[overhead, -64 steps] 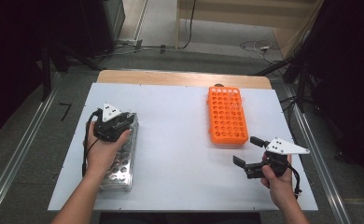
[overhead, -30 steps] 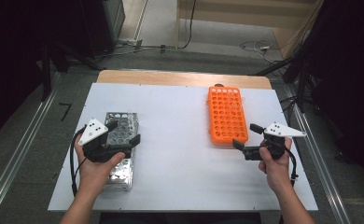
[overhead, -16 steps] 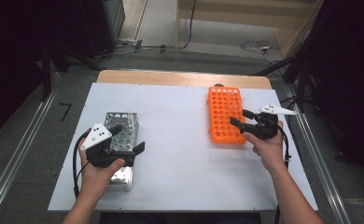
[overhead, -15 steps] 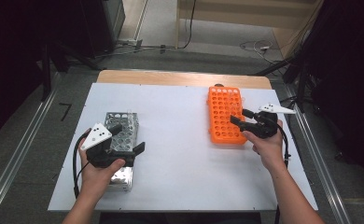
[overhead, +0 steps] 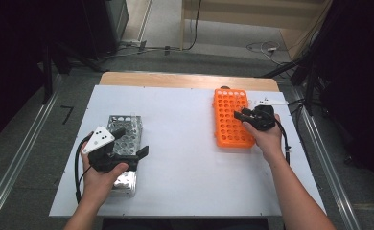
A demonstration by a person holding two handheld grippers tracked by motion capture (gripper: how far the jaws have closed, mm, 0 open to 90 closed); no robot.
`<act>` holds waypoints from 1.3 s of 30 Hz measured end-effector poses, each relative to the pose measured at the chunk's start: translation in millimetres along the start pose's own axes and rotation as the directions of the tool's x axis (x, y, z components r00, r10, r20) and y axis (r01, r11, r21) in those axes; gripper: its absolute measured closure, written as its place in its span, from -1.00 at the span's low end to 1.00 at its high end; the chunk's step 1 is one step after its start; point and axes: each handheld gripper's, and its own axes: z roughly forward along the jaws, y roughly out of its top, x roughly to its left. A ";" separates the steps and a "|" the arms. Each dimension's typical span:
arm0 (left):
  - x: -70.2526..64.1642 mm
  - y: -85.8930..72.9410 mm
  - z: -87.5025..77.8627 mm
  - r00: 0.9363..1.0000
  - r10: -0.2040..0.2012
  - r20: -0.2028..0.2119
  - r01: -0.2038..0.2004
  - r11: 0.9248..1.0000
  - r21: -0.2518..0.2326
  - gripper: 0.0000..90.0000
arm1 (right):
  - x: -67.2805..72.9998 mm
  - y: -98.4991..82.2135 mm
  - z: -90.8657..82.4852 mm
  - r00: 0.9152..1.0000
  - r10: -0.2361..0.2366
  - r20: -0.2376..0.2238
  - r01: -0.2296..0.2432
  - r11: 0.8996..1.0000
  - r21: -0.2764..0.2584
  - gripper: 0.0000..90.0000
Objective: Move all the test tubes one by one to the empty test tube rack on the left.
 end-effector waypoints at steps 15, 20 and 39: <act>-1.3 -0.2 2.6 1.000 0.000 -0.002 0.000 1.000 0.002 -1.00 | 2.5 3.3 14.7 0.996 -0.085 0.028 0.084 0.995 0.052 0.64; -1.2 -0.2 2.6 1.000 0.001 -0.004 -0.001 1.000 0.000 -1.00 | 3.8 4.2 12.5 0.995 -0.090 0.037 0.088 0.995 0.039 0.64; -11.3 3.8 7.6 0.999 0.026 0.019 -0.026 1.000 0.005 -1.00 | 24.7 24.4 -49.9 0.996 -0.080 -0.042 0.074 0.989 -0.130 0.64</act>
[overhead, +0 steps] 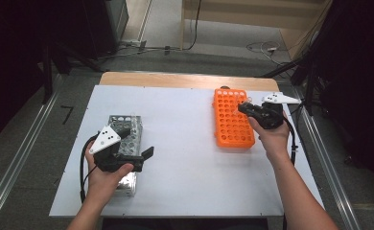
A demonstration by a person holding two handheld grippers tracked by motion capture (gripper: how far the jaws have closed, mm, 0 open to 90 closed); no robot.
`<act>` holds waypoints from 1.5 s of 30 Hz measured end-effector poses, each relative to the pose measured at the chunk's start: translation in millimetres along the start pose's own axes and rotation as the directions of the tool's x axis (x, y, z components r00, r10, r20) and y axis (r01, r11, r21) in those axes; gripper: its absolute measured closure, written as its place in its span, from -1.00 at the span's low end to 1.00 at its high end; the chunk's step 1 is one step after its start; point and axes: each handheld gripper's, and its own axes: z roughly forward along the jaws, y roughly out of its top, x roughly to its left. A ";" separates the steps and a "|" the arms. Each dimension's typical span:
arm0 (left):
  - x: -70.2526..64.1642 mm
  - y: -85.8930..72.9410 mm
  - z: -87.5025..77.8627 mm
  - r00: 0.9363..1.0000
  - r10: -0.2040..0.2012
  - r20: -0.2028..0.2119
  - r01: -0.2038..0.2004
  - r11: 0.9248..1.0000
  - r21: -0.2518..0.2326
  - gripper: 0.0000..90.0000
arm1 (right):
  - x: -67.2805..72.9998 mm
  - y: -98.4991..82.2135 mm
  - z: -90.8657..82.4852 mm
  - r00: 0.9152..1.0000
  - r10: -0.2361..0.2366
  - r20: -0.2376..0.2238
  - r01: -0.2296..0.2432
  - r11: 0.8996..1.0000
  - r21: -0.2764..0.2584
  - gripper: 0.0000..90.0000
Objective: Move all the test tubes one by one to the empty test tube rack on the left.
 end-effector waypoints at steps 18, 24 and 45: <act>-15.3 2.9 7.9 0.999 0.027 0.040 -0.027 1.000 0.007 -1.00 | 57.8 -30.5 -35.9 0.992 -0.069 -0.102 0.071 0.997 0.015 0.65; -21.0 3.2 10.8 0.997 0.033 0.063 -0.034 0.999 0.007 -1.00 | 79.6 -40.4 -43.8 0.985 -0.085 -0.152 0.086 0.996 0.003 0.65; -60.7 5.0 27.6 0.981 0.065 0.182 -0.070 0.997 0.022 -0.51 | 154.2 -51.0 -26.9 0.933 -0.225 -0.280 0.250 0.967 0.055 0.65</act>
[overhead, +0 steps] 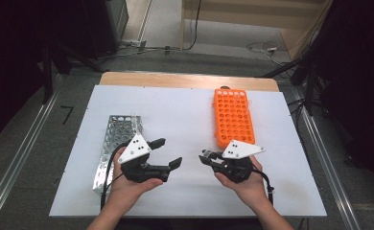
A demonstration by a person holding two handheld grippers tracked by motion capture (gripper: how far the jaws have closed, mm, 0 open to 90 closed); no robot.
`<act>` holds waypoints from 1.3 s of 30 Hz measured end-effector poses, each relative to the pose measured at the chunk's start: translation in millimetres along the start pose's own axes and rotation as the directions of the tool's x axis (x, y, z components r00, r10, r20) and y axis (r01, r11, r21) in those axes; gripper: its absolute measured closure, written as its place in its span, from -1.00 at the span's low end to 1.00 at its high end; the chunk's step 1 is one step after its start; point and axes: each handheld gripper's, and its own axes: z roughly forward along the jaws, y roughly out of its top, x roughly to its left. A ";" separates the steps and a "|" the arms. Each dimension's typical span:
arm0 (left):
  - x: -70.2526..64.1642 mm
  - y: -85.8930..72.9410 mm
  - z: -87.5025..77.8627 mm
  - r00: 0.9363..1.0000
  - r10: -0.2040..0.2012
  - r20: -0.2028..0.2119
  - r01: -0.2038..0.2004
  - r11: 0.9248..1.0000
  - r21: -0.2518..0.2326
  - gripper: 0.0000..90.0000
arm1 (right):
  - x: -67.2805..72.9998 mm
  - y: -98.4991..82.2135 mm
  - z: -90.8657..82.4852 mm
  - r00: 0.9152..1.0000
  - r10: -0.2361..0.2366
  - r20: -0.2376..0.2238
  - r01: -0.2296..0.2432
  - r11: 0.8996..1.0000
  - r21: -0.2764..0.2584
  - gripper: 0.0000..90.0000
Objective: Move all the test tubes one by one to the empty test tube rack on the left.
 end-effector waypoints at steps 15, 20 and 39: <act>-22.0 0.6 17.0 0.990 0.061 0.127 -0.064 0.998 0.020 0.18 | 26.1 5.8 18.7 0.997 -0.044 -0.065 0.047 0.998 0.035 0.64; -25.4 0.1 20.6 0.988 0.071 0.139 -0.076 0.997 0.027 0.33 | 30.4 6.5 21.1 0.996 -0.047 -0.076 0.050 0.998 0.043 0.65; -29.1 -1.2 23.4 0.987 0.098 0.131 -0.102 0.994 0.029 0.62 | 37.2 10.7 20.2 0.992 -0.050 -0.115 0.055 0.998 0.038 0.64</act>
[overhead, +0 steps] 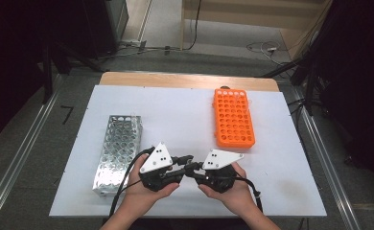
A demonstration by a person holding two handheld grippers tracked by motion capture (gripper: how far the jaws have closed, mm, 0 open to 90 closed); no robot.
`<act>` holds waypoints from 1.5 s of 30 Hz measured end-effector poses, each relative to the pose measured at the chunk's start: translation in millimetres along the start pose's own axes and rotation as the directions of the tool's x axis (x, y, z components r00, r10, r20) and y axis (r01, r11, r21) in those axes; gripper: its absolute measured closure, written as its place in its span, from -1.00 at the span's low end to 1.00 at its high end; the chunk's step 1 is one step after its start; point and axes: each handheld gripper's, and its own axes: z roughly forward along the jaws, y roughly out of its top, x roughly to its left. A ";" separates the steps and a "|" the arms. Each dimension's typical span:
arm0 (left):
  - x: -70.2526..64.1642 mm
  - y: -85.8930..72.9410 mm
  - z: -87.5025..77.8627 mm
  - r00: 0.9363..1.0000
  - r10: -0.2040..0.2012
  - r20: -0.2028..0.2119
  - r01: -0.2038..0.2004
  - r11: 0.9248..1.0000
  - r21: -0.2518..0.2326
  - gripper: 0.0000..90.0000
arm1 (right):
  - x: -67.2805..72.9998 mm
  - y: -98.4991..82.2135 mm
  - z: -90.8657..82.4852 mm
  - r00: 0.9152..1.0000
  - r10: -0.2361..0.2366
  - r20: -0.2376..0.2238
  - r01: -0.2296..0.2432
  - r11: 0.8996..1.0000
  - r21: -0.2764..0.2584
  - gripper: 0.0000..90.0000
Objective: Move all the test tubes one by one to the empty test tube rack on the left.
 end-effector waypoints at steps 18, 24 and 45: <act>5.8 5.1 -5.2 0.999 0.006 -0.053 -0.007 1.000 -0.026 0.69 | -3.3 -0.4 -6.6 1.000 0.006 0.023 -0.005 0.999 -0.044 0.23; 19.0 8.6 -9.9 0.997 -0.018 -0.077 0.015 0.999 -0.034 0.69 | -16.0 -2.9 -22.3 0.999 0.038 0.033 -0.035 0.994 -0.106 -0.26; 84.4 13.4 -56.1 0.963 -0.102 -0.250 0.081 0.992 -0.094 0.69 | -77.8 -60.2 -98.8 0.970 0.174 0.168 -0.149 0.977 -0.151 -0.99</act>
